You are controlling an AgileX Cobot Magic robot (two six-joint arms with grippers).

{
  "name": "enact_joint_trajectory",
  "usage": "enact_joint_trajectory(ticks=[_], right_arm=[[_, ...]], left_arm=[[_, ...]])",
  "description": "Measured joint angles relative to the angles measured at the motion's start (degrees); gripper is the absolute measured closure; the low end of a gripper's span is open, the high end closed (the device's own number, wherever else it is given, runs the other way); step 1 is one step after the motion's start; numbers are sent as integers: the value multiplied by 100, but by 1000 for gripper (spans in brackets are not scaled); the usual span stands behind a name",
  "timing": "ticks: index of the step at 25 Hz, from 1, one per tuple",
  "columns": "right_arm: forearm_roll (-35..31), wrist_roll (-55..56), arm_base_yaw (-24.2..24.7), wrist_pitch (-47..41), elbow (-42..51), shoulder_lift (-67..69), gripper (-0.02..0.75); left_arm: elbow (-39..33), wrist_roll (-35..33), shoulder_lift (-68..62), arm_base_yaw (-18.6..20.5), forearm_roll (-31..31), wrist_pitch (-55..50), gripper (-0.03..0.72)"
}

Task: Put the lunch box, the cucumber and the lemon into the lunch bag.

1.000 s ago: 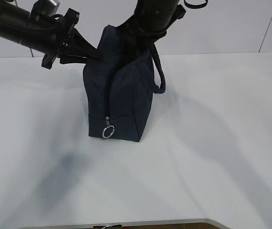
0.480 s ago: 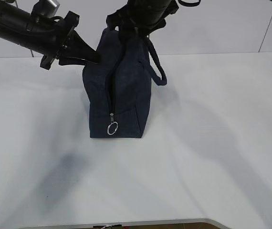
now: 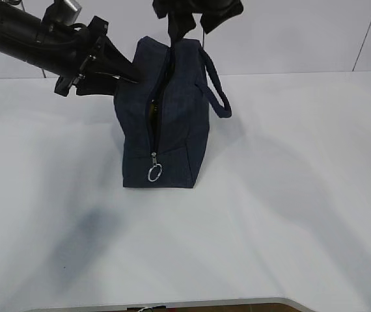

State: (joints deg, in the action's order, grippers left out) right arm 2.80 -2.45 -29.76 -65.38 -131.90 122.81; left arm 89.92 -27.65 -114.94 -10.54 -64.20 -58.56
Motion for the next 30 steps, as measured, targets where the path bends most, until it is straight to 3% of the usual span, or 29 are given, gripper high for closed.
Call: enact_joint_trajectory(ticks=[11,19,24,30], right_arm=[[436,-21,0,-658,-10,-753,239],[281,-21,0,-684,-10,-1052,241],[-280,-93,-28,-688,-10,-1164,297],[-280,-260,-171,-697,-10,-1262,358]], left_arm=[[119,21,0,0,66,-567,333],[791,397,0,0,1344,-788,333],[1196,525,0,119,1583,-1050,333],[1392,721,0,235,1647,-1072,333]])
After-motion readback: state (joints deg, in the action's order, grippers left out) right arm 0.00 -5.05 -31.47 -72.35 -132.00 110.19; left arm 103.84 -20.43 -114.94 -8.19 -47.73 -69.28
